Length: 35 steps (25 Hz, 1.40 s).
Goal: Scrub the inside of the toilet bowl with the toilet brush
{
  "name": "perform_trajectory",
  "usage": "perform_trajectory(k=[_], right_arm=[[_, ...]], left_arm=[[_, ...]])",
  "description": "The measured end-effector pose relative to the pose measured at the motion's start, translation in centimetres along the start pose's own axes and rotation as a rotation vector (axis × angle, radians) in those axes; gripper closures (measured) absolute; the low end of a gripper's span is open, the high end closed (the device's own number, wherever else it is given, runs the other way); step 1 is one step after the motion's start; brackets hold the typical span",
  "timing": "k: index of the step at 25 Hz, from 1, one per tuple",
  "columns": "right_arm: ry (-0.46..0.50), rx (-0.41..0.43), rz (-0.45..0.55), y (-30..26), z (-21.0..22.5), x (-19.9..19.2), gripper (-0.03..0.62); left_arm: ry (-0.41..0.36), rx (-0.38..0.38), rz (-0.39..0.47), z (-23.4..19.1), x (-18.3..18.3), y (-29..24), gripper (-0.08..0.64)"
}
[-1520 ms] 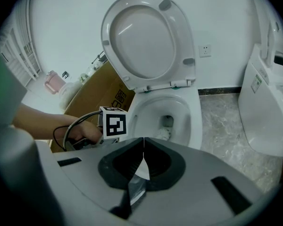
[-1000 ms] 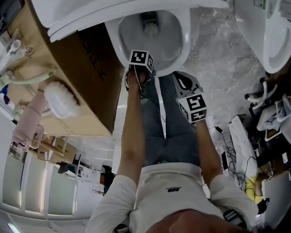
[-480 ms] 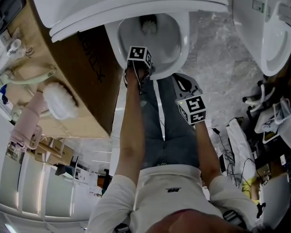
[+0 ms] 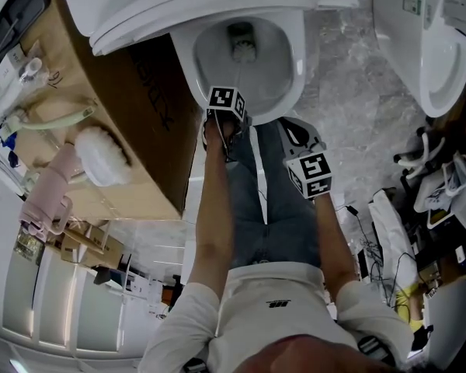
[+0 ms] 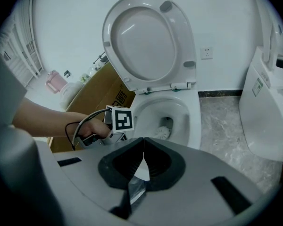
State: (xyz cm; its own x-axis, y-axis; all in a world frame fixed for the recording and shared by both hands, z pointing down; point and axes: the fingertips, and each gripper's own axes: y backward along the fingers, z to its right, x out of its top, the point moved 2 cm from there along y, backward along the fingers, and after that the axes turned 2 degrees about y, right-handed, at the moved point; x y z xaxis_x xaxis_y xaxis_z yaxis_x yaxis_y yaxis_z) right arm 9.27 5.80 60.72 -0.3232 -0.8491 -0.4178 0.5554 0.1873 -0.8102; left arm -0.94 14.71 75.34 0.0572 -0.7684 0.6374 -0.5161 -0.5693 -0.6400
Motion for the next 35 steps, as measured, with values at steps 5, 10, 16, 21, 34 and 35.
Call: perform_trajectory(k=[5, 10, 16, 21, 34, 35], right_arm=[[0.001, -0.014, 0.012, 0.3, -0.9, -0.2, 0.597], [0.002, -0.024, 0.023, 0.6, -2.2, -0.7, 0.597], [0.006, -0.038, 0.036, 1.0, -3.9, -1.3, 0.597], [0.012, -0.053, 0.056, 1.7, -5.4, -1.3, 0.597], [0.033, -0.077, 0.14, 6.7, -8.8, 2.1, 0.597], [0.035, -0.08, 0.147, 7.4, -9.1, 2.5, 0.597]], left_arm=[[-0.036, 0.002, 0.033, -0.1, -1.7, 0.5, 0.308], [-0.08, 0.004, 0.078, -0.1, -3.3, 1.3, 0.308], [-0.154, 0.018, 0.16, 0.2, -4.9, 3.3, 0.308], [-0.231, 0.007, 0.256, 0.8, -6.4, 5.6, 0.308], [-0.398, -0.132, 0.552, 5.1, -11.1, 13.9, 0.308], [-0.413, -0.14, 0.577, 5.6, -11.6, 14.6, 0.308]])
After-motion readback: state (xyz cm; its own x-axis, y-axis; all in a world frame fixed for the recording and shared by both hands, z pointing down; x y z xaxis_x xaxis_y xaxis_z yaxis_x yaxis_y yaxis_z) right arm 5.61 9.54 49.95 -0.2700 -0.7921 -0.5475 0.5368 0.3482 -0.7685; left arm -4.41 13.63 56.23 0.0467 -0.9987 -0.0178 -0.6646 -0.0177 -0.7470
